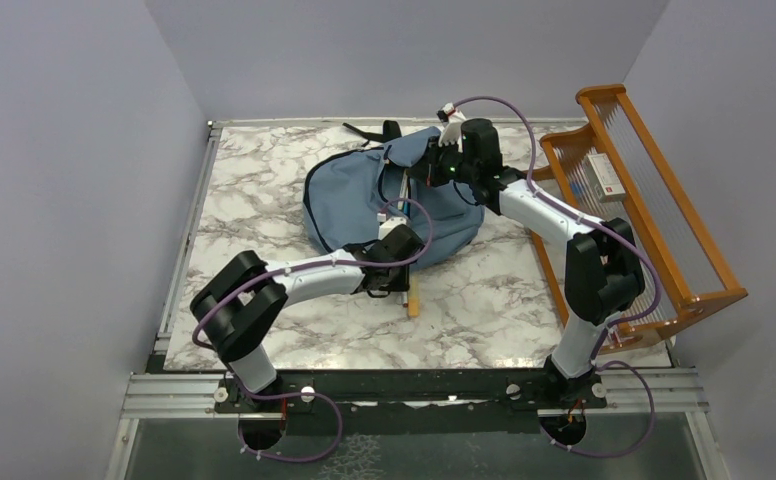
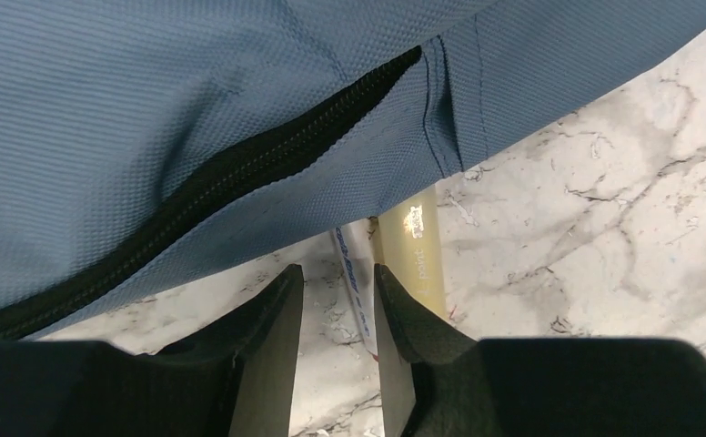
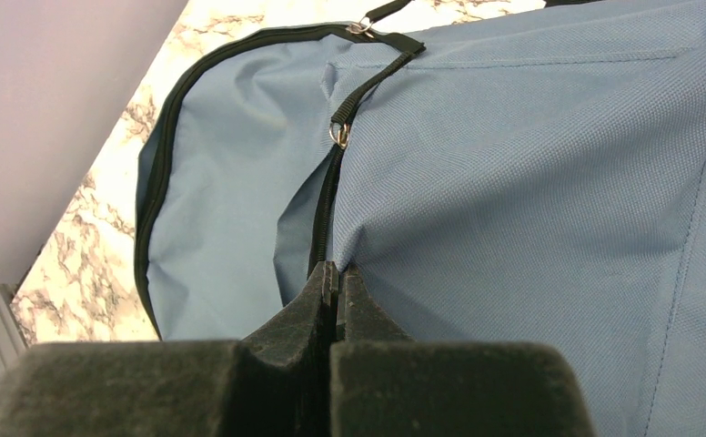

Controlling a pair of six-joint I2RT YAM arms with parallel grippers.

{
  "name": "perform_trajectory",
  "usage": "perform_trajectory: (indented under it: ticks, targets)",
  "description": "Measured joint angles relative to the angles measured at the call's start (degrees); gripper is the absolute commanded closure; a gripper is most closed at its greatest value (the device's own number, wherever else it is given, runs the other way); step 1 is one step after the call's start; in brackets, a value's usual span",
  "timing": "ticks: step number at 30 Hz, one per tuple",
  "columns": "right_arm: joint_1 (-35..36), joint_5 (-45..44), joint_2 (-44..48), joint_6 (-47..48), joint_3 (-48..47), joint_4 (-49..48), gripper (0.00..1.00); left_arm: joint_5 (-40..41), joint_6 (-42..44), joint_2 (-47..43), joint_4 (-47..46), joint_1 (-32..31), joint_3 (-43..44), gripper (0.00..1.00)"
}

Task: Pack the student bag
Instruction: Pick up the stationery from the center of the board.

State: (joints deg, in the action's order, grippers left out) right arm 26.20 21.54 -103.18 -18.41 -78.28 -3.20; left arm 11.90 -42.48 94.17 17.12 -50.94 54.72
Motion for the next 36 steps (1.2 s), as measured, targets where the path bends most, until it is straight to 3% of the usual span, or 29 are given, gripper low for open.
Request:
perform_trajectory:
  ticks: [11, 26, 29, 36]
  targets:
    - [0.0, 0.0, 0.0, 0.0, 0.3, -0.1, 1.0, 2.2, -0.1, 4.5, -0.4, -1.7, 2.0, 0.67]
    - [0.0, 0.0, 0.0, -0.1, 0.7, -0.3, 0.99, 7.1, 0.5, 3.4, 1.2, -4.7, 0.3, 0.68]
    - [0.0, 0.1, 0.0, -0.2, 0.8, -0.5, 1.0, 8.6, 0.7, 2.8, 1.9, -5.5, -0.5, 0.71]
    - [0.0, 0.1, 0.0, -0.7, 0.9, -0.6, 0.99, 11.0, 1.8, 2.8, 3.1, -6.5, -0.6, 0.89]
